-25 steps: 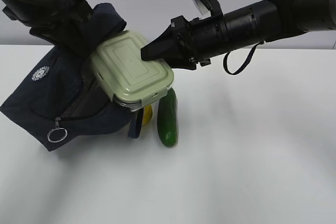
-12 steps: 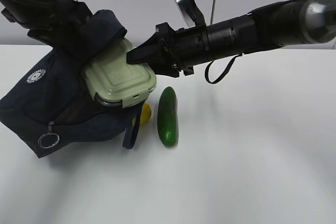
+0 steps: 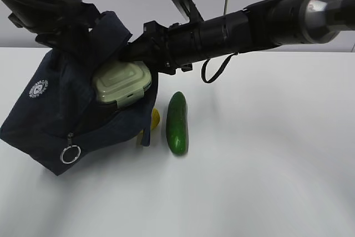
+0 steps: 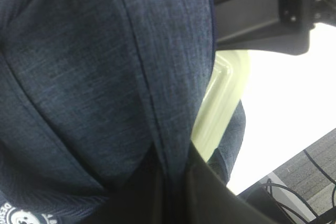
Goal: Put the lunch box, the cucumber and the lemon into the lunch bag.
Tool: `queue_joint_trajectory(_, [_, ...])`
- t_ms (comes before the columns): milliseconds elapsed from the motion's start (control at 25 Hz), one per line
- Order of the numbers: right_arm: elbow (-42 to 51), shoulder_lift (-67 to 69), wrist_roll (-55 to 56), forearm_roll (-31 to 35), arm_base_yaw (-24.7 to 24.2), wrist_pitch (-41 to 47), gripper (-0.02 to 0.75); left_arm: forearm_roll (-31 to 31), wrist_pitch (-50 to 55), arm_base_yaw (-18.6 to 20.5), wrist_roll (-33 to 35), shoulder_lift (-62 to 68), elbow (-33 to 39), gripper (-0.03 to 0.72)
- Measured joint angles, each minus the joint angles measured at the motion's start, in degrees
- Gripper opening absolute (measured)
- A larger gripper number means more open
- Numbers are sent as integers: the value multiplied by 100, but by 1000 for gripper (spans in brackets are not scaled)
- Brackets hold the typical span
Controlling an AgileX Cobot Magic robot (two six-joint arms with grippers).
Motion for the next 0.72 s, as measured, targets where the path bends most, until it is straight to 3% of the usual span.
queue_joint_trajectory(720, [-461, 813, -51, 566, 623, 0, 367, -156, 83, 0, 124, 60, 0, 4])
